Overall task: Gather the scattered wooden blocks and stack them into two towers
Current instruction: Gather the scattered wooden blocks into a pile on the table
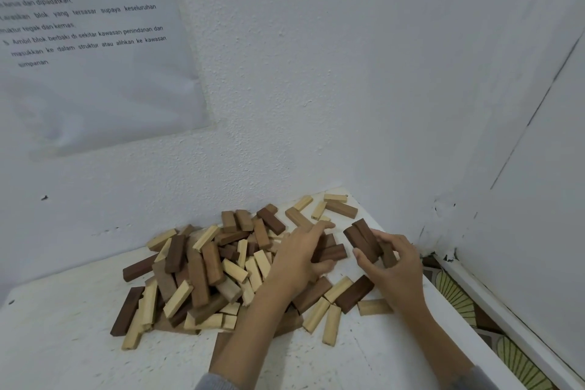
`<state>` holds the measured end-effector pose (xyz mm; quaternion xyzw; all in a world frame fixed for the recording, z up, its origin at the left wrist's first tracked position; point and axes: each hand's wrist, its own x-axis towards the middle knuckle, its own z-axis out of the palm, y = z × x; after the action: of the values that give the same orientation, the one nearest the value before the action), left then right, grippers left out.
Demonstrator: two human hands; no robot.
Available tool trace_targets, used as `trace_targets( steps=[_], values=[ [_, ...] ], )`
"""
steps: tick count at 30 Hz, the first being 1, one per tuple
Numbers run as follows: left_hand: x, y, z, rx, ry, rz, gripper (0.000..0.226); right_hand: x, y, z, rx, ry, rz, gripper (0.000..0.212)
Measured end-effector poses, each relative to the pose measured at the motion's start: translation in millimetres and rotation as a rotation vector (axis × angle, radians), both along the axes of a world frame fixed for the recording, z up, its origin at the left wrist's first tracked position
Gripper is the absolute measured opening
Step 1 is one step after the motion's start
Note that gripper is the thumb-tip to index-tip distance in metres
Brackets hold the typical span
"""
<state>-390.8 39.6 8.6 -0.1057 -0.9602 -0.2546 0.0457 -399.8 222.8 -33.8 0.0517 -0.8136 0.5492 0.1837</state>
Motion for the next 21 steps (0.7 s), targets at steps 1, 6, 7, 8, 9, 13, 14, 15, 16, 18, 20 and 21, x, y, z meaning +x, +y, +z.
trace_targets(
  steps=[1, 6, 7, 8, 9, 13, 14, 15, 16, 18, 20, 21],
  values=[
    [4, -2, 0, 0.084, 0.038, 0.025, 0.061, 1, -1, 4, -0.073, -0.014, -0.008, 0.043],
    [28, -22, 13, 0.440, 0.239, 0.195, 0.059, 8, -28, 39, -0.302, -0.100, 0.089, 0.035],
    [33, -29, 17, 0.480, 0.265, 0.240, 0.058, 9, -38, 45, -0.323, -0.124, 0.122, 0.033],
    [38, -36, 21, 0.508, 0.292, 0.279, 0.059, 9, -48, 50, -0.340, -0.153, 0.156, 0.031],
    [43, -44, 25, 0.524, 0.322, 0.316, 0.058, 10, -59, 54, -0.362, -0.194, 0.190, 0.030],
    [61, -79, 32, 0.556, 0.396, 0.475, 0.057, 13, -107, 60, -0.451, -0.331, 0.369, 0.022],
    [65, -89, 32, 0.573, 0.399, 0.520, 0.057, 14, -119, 60, -0.455, -0.348, 0.394, 0.022],
    [69, -98, 31, 0.593, 0.399, 0.559, 0.057, 15, -131, 63, -0.464, -0.356, 0.416, 0.023],
    [72, -107, 30, 0.620, 0.396, 0.589, 0.057, 16, -143, 65, -0.457, -0.351, 0.438, 0.024],
    [78, -121, 28, 0.677, 0.377, 0.643, 0.055, 17, -167, 67, -0.436, -0.349, 0.480, 0.028],
    [80, -130, 24, 0.727, 0.351, 0.689, 0.052, 18, -187, 65, -0.393, -0.357, 0.501, 0.033],
    [80, -132, 22, 0.742, 0.331, 0.704, 0.050, 17, -196, 62, -0.360, -0.351, 0.502, 0.036]
  ],
)
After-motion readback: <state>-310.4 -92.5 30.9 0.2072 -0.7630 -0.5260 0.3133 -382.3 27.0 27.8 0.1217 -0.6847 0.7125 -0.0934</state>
